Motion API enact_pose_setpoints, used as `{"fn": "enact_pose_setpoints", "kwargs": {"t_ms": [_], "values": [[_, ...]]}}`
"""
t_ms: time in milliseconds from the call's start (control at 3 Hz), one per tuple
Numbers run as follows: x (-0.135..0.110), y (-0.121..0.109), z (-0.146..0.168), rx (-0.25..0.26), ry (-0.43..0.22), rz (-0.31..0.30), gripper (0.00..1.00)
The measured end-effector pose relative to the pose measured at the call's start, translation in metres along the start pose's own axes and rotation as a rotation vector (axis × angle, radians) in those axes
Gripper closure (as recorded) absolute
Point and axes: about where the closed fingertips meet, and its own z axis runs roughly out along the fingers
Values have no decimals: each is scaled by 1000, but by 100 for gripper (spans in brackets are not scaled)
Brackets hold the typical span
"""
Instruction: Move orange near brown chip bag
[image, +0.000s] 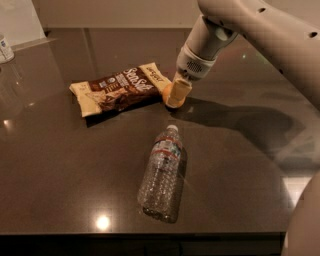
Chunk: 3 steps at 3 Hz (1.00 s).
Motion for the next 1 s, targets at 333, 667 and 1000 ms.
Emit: {"fn": "enact_pose_setpoints", "kwargs": {"t_ms": [333,667,1000], "values": [[-1,-3,-1,11,3,4,35],[-2,-3,1,8,3,3,12],[-2,-2,3,6,4,2,0]]}}
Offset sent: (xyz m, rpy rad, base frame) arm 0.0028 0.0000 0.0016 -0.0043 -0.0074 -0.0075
